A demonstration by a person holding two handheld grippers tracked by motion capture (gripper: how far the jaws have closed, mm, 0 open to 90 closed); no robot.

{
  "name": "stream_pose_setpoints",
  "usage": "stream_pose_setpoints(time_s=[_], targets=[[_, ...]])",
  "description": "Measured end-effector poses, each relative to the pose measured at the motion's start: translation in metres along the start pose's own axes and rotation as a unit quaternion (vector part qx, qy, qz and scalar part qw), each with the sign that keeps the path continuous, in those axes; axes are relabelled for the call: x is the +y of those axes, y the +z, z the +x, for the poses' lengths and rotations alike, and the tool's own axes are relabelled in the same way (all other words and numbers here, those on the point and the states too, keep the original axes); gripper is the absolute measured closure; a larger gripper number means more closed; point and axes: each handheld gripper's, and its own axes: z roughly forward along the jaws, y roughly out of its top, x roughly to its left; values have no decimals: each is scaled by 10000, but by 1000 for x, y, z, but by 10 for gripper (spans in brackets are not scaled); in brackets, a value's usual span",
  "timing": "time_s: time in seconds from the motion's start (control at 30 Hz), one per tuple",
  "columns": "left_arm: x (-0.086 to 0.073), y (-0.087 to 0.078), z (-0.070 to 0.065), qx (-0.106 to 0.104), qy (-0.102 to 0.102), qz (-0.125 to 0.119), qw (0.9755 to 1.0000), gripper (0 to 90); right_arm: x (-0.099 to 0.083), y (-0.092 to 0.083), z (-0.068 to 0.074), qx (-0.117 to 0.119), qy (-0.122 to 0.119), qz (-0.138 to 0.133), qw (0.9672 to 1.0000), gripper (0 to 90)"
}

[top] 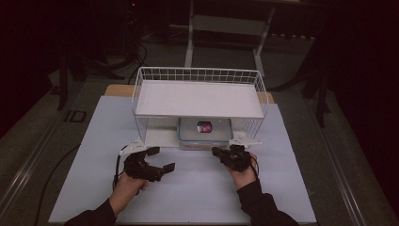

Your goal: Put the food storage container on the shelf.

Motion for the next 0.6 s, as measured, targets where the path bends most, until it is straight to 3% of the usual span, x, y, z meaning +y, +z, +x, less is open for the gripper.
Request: stream_pose_setpoints(time_s=[0.1, 0.2, 0.47, 0.6], targets=[[-4, -5, 4, 223, -10, -102, 9997, 0, -1, 9, 1, -87, -16, 130, 9999, 900], [-6, -7, 6, 272, -43, -112, 9996, 0, 0, 13, 2, -176, -57, 162, 9997, 900], [-9, -2, 1, -8, 76, 9, 10000, 0, 6, 29, -4, -211, 80, 183, 9996, 899], [-10, 0, 0, 33, 178, 41, 9998, 0, 9, 32, -6, -285, 125, 147, 9994, 899]])
